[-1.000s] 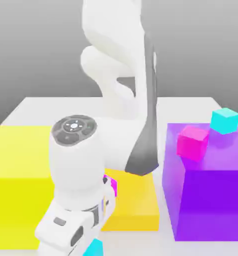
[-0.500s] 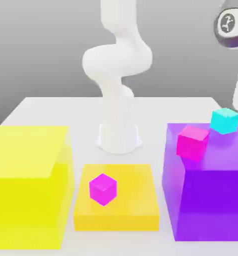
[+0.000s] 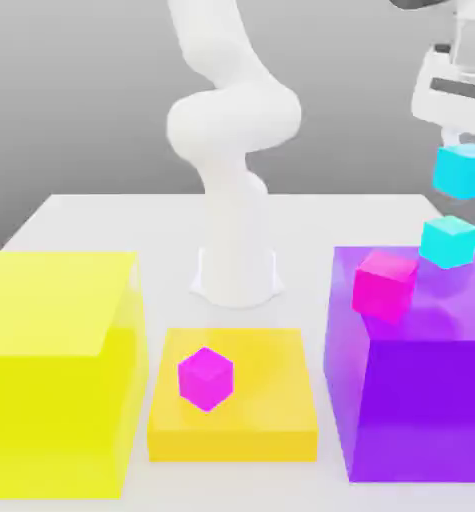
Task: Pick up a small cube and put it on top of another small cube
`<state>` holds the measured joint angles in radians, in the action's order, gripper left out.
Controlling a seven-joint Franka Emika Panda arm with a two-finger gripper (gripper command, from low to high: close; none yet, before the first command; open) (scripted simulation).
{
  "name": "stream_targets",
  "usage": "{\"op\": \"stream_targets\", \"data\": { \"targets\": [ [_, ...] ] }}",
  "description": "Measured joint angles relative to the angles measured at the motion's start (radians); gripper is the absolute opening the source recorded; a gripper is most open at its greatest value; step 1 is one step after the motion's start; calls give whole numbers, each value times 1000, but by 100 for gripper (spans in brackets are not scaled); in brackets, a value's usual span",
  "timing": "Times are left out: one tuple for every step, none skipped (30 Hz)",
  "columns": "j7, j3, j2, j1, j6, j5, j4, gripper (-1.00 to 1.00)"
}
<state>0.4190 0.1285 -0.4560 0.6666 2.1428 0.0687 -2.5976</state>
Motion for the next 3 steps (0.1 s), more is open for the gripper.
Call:
{"op": "stream_targets", "data": {
  "targets": [
    [0, 0, 0, 0, 0, 0, 0, 100],
    [0, 0, 0, 0, 0, 0, 0, 100],
    [0, 0, 0, 0, 0, 0, 0, 100]
  ]
}}
